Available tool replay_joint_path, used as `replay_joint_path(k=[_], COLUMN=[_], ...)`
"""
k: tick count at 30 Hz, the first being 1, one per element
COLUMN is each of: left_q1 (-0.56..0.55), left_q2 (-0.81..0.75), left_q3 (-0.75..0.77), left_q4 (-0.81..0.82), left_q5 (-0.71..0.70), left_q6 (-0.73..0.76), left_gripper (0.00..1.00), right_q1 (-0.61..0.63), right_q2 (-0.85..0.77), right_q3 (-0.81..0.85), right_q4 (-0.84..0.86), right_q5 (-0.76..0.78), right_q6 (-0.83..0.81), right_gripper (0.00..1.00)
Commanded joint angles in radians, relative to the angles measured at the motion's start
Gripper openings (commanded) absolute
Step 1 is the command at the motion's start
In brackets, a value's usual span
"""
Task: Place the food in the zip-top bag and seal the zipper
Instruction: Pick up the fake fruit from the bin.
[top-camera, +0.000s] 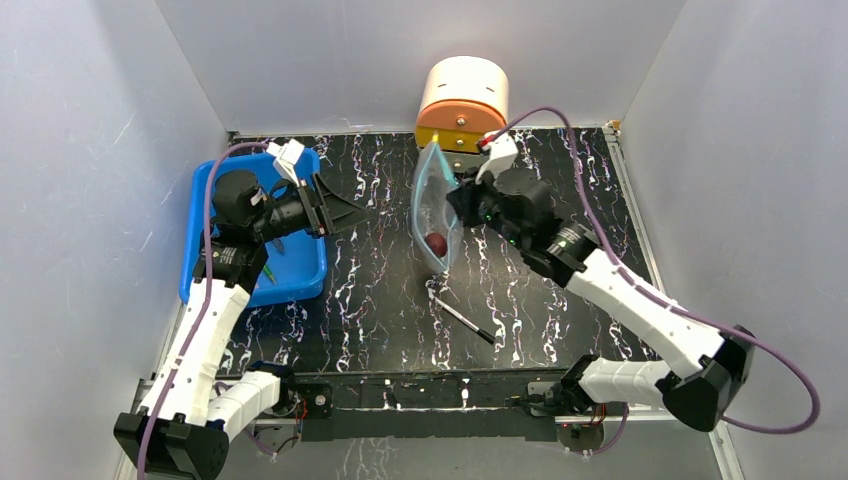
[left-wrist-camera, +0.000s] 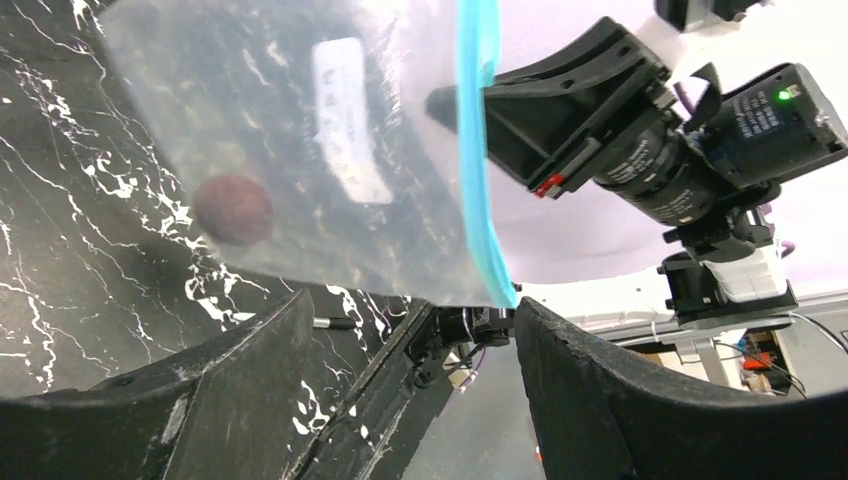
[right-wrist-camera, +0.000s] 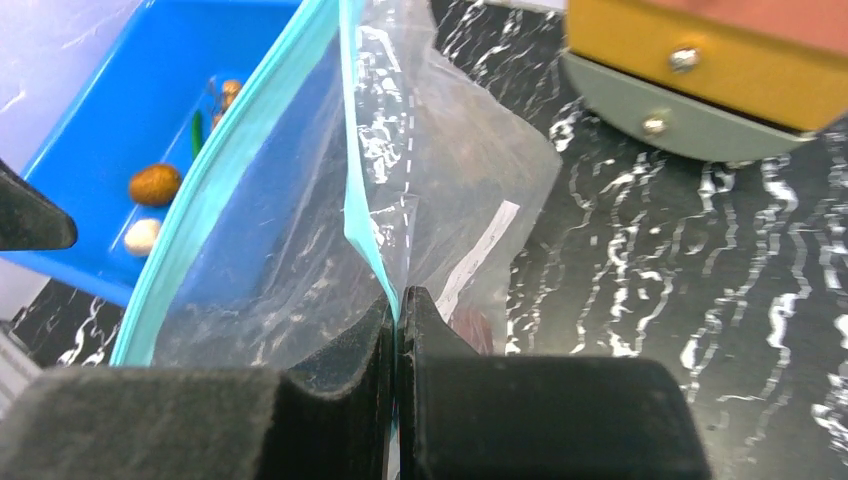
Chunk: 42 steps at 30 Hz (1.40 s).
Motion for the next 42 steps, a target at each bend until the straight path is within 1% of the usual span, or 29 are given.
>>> replay_joint_path(k=[1,3,6,8,11,14,18,21,27,28,31,33,35,38,39,42], left_q1=[-0.005,-0.005,-0.005,-0.005,-0.004,-0.004,0.012,0.051,0.239,0.253,0.284,0.31,0.337,0.366,0.374,0.389], left_q2=[0.006,0.024,0.046,0.044,0.038,0.064,0.104,0.154,0.254,0.274,0.348,0.399,0.455,0.512,0.527,0.593], left_q3=[0.065,0.099,0.126,0.114,0.073,0.048,0.002,0.002,-0.006,-0.003,0.013,0.022,0.029,0.033,0.032,0.054], left_q4=[-0.095,-0.216,-0.33,-0.361,-0.37,-0.375,-0.326,-0.309,-0.248,-0.232,-0.203,-0.182,-0.167,-0.143,-0.128,-0.1], left_q5=[-0.039,-0.155,-0.343,-0.511,-0.728,-0.838,-0.862,-0.902,-0.907,-0.922,-0.977,-0.965,-0.945,-0.951,-0.948,-0.948], left_q6=[0.088,0.164,0.257,0.285,0.3,0.324,0.32,0.312,0.274,0.269,0.264,0.27,0.27,0.259,0.257,0.266], left_gripper=[0.72,0.72,0.72,0.72,0.7,0.7,0.7,0.67,0.58,0.58,0.63,0.64,0.61,0.58,0.56,0.52], right_q1=[-0.031,-0.033,-0.032,-0.031,-0.034,-0.034,-0.034,-0.033,-0.035,-0.035,-0.036,-0.036,-0.036,-0.035,-0.035,-0.035], right_q2=[-0.077,-0.089,-0.099,-0.115,-0.135,-0.136,-0.131,-0.118,-0.152,-0.16,-0.179,-0.182,-0.181,-0.183,-0.184,-0.183], right_q3=[0.019,0.039,0.034,-0.001,-0.077,-0.163,-0.248,-0.25,-0.251,-0.252,-0.253,-0.253,-0.255,-0.268,-0.273,-0.275], right_q4=[-0.077,-0.121,-0.163,-0.15,-0.099,-0.045,0.038,0.043,0.059,0.06,0.061,0.062,0.065,0.077,0.079,0.08], right_q5=[0.055,0.083,0.155,0.18,0.161,0.123,0.079,0.045,0.011,0.003,-0.001,-0.006,-0.025,-0.044,-0.043,-0.041], right_q6=[-0.066,-0.094,-0.125,-0.15,-0.166,-0.158,-0.12,-0.12,-0.121,-0.121,-0.125,-0.127,-0.122,-0.112,-0.112,-0.112], right_gripper=[0.0,0.0,0.0,0.0,0.0,0.0,0.0,0.0,0.0,0.0,0.0,0.0,0.0,0.0,0.0,0.0])
